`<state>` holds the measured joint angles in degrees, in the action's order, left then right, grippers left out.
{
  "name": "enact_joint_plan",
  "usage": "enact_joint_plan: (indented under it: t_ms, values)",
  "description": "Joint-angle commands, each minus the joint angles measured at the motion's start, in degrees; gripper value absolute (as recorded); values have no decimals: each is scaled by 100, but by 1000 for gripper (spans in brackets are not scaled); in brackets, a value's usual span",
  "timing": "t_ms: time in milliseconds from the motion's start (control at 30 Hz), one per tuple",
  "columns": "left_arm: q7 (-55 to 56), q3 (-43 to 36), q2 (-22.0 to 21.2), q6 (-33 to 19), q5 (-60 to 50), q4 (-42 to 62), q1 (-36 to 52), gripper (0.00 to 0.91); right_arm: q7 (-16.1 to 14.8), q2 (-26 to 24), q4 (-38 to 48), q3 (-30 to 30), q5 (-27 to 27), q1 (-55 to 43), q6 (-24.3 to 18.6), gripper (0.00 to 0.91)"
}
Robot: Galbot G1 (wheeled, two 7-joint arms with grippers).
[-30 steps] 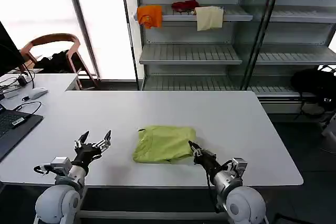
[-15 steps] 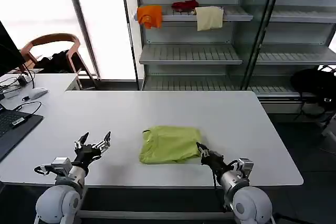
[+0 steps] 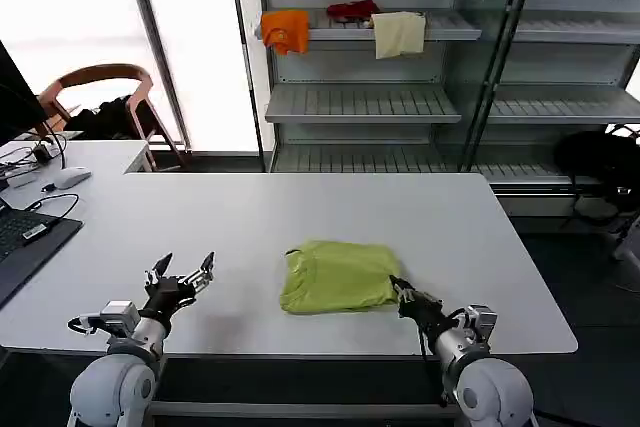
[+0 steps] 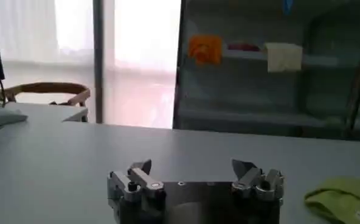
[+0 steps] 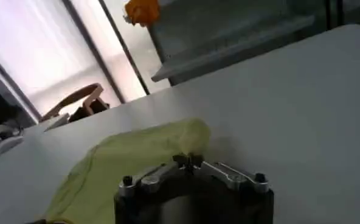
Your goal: Fold and organize the clothes.
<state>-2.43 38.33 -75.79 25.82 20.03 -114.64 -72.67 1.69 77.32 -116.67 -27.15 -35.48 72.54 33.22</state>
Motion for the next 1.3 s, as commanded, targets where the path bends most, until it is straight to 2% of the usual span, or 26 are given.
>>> enact_joint_plan:
  t_ms: [33,100,200,333,533,667,767,900,1300]
  values:
    - [-4,-70,12,100,122,-248,-56,907,-100,31,-98,288,1705,-54,-13,907]
    - [15,-157,4,112,281,-431,-115,907,-105,42,-224,428,2101,-60,-12,907]
    - [121,-360,-23,-3,369,-639,-217,907,-64,-23,-436,494,2399,-15,-11,907]
    - [212,-593,-74,-330,232,-701,-273,907,14,-281,-592,185,2782,26,-55,907]
    - [237,-572,-38,-924,-106,-279,-51,907,-51,-978,-169,-495,3704,-95,-774,907]
    - [152,-448,61,-1176,36,-40,92,907,-49,-1277,404,-629,3665,-275,-1322,907]
    - [70,-419,119,-1287,50,83,142,907,-143,-1391,669,-681,3461,-299,-1544,907]
    - [65,-438,108,-1310,-48,282,153,907,-77,-1384,699,-677,2865,-273,-1441,907]
    - [81,-442,50,-1266,-142,418,158,907,-125,-1350,666,-764,2833,-129,-1485,907]
